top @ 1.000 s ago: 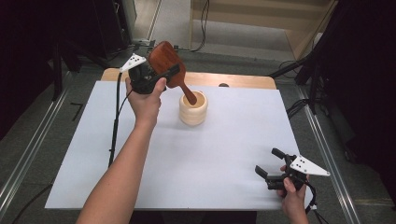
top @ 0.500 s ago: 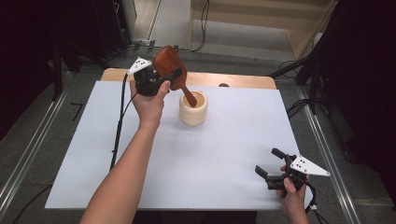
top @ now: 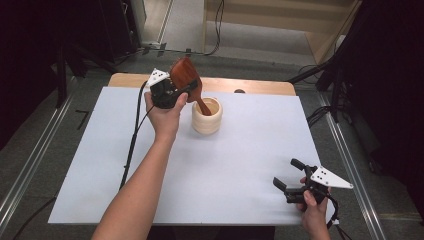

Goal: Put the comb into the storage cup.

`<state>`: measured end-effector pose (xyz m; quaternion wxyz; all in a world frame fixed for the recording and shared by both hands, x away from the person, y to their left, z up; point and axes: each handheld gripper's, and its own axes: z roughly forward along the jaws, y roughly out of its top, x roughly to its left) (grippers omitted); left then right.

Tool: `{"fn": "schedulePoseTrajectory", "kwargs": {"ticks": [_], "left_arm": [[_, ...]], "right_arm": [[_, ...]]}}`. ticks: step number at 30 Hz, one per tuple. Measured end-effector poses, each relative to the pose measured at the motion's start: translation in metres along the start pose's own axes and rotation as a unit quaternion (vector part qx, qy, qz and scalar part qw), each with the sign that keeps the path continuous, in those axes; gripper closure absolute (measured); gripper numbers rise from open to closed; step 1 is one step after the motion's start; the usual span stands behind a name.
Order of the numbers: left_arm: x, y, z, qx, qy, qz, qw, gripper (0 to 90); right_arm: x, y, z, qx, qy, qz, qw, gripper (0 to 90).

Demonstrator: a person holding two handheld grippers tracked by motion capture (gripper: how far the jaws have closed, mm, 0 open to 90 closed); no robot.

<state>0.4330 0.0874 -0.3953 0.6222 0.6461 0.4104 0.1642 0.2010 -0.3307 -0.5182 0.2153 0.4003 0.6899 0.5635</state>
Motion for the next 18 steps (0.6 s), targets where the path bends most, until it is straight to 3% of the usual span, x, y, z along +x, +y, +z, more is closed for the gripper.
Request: {"fn": "schedulePoseTrajectory", "kwargs": {"ticks": [18], "left_arm": [[0.001, -0.02, 0.013, 0.012, 0.012, -0.005, 0.9998, 56.2]], "right_arm": [[0.0, 0.0, 0.0, -0.001, 0.002, -0.001, 1.0, 0.0]]}}
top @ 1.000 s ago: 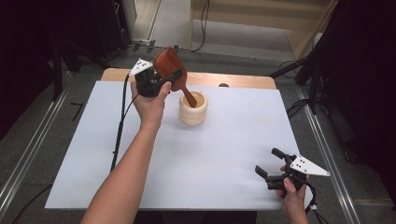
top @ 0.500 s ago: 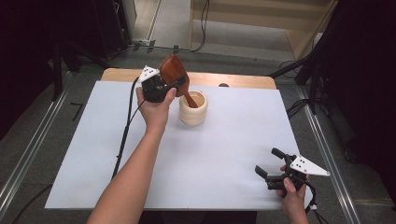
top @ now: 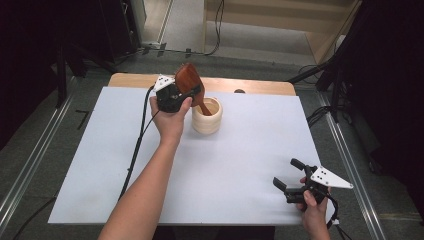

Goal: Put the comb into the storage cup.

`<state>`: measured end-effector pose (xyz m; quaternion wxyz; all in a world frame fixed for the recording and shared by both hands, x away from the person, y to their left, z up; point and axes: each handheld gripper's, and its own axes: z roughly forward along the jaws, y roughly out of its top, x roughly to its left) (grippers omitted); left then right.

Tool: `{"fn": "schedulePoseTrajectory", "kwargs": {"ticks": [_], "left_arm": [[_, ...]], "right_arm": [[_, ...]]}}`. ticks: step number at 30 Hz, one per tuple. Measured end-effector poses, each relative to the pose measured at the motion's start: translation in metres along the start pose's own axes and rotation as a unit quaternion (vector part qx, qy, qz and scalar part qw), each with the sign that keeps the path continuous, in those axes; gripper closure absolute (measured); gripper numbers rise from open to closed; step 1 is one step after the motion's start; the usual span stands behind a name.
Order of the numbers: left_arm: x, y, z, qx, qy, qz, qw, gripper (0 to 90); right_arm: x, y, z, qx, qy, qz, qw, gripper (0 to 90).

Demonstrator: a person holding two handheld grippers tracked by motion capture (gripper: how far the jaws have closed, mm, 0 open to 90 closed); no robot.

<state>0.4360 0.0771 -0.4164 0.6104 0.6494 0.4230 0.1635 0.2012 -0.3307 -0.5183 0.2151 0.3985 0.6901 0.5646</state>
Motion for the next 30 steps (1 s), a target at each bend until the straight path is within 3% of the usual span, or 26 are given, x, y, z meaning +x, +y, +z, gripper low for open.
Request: {"fn": "schedulePoseTrajectory", "kwargs": {"ticks": [7, 18, 30], "left_arm": [[0.003, -0.016, 0.006, 0.013, 0.011, -0.01, 0.9998, 56.1], [0.008, -0.022, 0.009, 0.006, 0.007, -0.043, 0.999, 53.6], [0.009, -0.021, 0.006, 0.006, 0.018, -0.037, 0.9991, 43.0]], "right_arm": [[0.0, 0.0, 0.0, 0.0, 0.001, -0.001, 1.0, 0.0], [0.0, 0.0, 0.0, -0.002, 0.001, -0.001, 1.0, 0.0], [0.0, 0.0, 0.0, -0.002, 0.0, -0.002, 1.0, 0.0]]}}
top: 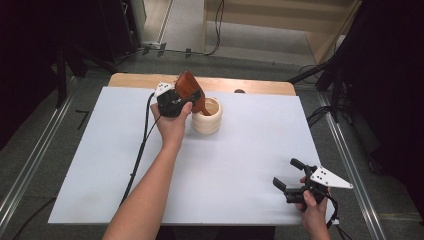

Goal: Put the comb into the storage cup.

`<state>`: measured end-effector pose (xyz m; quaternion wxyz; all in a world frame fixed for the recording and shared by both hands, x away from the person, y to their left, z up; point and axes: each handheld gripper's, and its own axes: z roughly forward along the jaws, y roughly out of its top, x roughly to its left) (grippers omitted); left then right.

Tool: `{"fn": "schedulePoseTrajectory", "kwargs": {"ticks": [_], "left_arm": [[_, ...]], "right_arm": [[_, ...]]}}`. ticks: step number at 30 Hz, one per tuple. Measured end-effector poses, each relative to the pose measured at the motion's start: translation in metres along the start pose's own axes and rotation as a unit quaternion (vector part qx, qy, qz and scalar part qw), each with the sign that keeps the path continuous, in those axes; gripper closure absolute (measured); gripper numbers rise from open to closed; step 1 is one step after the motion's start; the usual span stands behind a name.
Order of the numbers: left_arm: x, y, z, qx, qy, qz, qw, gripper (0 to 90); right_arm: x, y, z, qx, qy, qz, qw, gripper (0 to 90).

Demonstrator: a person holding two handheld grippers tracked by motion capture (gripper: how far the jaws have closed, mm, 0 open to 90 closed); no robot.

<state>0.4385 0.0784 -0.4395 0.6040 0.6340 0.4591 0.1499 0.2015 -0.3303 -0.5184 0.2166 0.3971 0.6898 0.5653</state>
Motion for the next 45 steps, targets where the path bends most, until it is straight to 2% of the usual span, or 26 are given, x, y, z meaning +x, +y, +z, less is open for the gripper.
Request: {"fn": "schedulePoseTrajectory", "kwargs": {"ticks": [3, 4, 7, 9, 14, 16, 17, 20, 21, 25, 27, 38, 45], "left_arm": [[0.0, -0.001, 0.0, 0.009, -0.01, 0.011, 0.9999, 40.4], [-0.001, -0.002, -0.001, 0.013, -0.006, 0.018, 0.9997, 37.8], [0.001, -0.003, -0.001, 0.018, -0.007, 0.015, 0.9997, 29.9], [0.003, -0.003, -0.002, 0.019, -0.01, 0.013, 0.9997, 28.3], [0.003, -0.004, -0.001, 0.024, -0.026, 0.008, 0.9993, 19.8], [0.002, -0.005, 0.0, 0.029, -0.033, 0.013, 0.999, 13.2], [0.002, -0.006, 0.0, 0.032, -0.036, 0.016, 0.9987, 12.9], [0.002, -0.008, 0.002, 0.047, -0.032, 0.021, 0.9982, 1.0], [0.003, -0.009, 0.002, 0.049, -0.033, 0.02, 0.9981, 0.0], [0.001, -0.009, 0.001, 0.051, -0.03, 0.039, 0.9975, 0.0], [0.001, -0.009, 0.001, 0.052, -0.033, 0.037, 0.9974, 0.0], [-0.001, -0.01, 0.0, 0.059, -0.028, 0.059, 0.9961, 0.0], [0.001, -0.013, -0.001, 0.062, -0.023, 0.062, 0.9959, 0.0]], "right_arm": [[0.0, 0.0, 0.0, 0.001, 0.0, 0.002, 1.0, 0.0], [0.0, 0.0, 0.0, 0.0, 0.0, 0.001, 1.0, 0.0], [0.001, 0.0, 0.001, 0.001, 0.001, 0.0, 1.0, 0.0], [0.001, 0.0, 0.001, 0.002, 0.001, -0.001, 1.0, 0.0], [0.0, 0.0, 0.0, -0.002, 0.0, 0.003, 1.0, 0.0], [0.0, 0.0, 0.0, -0.004, 0.001, 0.004, 1.0, 0.0], [0.0, 0.0, 0.0, -0.004, 0.001, 0.004, 1.0, 0.0], [0.0, 0.0, 0.0, -0.004, 0.001, 0.003, 1.0, 0.0], [0.0, 0.0, 0.0, -0.005, 0.001, 0.003, 1.0, 0.0], [0.0, 0.0, 0.0, -0.003, 0.002, 0.002, 1.0, 0.0], [0.0, 0.0, 0.0, -0.003, 0.002, 0.002, 1.0, 0.0], [-0.001, 0.0, 0.0, -0.005, 0.003, 0.004, 1.0, 0.0], [-0.001, 0.0, 0.0, -0.004, 0.003, 0.003, 1.0, 0.0]]}}
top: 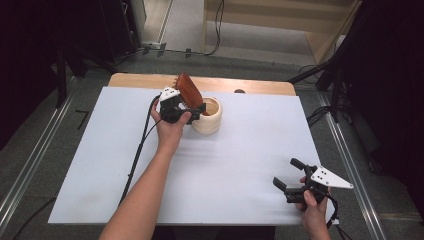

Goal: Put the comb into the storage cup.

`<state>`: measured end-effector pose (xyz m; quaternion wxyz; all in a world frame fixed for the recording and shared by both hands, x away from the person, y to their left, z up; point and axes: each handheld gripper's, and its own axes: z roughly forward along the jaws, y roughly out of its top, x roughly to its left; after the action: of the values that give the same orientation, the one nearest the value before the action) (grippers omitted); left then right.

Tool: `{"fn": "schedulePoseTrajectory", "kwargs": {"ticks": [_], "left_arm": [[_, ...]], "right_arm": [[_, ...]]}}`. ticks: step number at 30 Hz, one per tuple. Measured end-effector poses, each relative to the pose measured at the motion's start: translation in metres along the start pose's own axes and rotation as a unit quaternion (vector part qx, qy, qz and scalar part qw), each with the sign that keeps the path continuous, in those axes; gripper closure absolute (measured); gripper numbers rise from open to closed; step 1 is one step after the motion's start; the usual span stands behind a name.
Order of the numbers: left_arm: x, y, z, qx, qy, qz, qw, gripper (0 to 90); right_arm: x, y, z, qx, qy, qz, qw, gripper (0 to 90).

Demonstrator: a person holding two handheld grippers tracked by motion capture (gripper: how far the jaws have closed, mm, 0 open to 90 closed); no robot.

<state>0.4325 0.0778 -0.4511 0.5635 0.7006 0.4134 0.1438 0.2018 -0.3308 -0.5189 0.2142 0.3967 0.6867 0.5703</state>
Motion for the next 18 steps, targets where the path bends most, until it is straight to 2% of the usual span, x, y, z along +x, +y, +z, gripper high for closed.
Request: {"fn": "schedulePoseTrajectory", "kwargs": {"ticks": [8, 14, 18], "left_arm": [[0.003, -0.004, -0.004, -0.001, 0.002, 0.004, 1.0, 0.0], [0.003, -0.009, -0.011, 0.002, 0.0, 0.027, 0.9996, 0.0], [0.003, -0.01, -0.014, 0.002, 0.0, 0.034, 0.9994, 0.0]], "right_arm": [[0.0, 0.0, 0.0, 0.0, 0.0, 0.0, 1.0, 0.0], [0.0, 0.0, 0.0, 0.0, -0.001, -0.001, 1.0, 0.0], [0.0, 0.0, 0.0, 0.001, -0.001, -0.002, 1.0, 0.0]]}}
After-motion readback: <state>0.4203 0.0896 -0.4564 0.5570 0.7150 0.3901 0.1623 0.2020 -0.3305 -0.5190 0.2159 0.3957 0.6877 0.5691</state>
